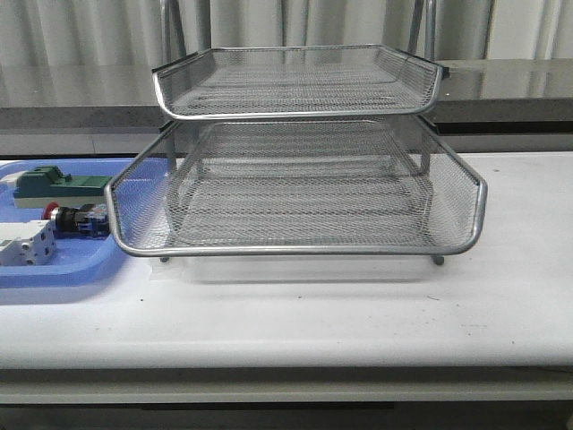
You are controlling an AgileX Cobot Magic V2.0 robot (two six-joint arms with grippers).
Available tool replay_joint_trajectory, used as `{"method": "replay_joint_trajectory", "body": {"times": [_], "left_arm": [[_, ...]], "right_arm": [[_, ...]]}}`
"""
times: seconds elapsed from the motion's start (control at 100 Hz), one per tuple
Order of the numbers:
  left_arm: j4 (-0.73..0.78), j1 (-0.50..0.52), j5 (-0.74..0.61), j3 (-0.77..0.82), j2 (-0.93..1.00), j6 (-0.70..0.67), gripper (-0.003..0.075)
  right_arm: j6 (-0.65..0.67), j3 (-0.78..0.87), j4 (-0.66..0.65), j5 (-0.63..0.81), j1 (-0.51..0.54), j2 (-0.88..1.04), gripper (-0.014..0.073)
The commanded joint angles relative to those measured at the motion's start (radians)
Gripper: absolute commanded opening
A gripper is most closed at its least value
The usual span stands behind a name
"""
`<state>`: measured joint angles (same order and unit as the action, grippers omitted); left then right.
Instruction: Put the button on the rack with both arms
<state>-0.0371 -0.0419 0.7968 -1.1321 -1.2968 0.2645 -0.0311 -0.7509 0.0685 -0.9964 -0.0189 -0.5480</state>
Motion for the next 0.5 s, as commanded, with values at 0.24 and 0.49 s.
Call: {"method": "replay_joint_trajectory", "body": {"times": [0.24,0.49], "left_arm": [[-0.015,0.003,0.013,-0.111,-0.144,0.137,0.0292],[-0.013,0.003,0.006,-0.111,-0.154,0.142,0.0549]], "right_arm": [[-0.003,-0.032,0.005,0.054,0.003,-0.002,-0.0069],[-0.003,-0.032,0.005,0.054,0.003,-0.002,-0.0069]]}}
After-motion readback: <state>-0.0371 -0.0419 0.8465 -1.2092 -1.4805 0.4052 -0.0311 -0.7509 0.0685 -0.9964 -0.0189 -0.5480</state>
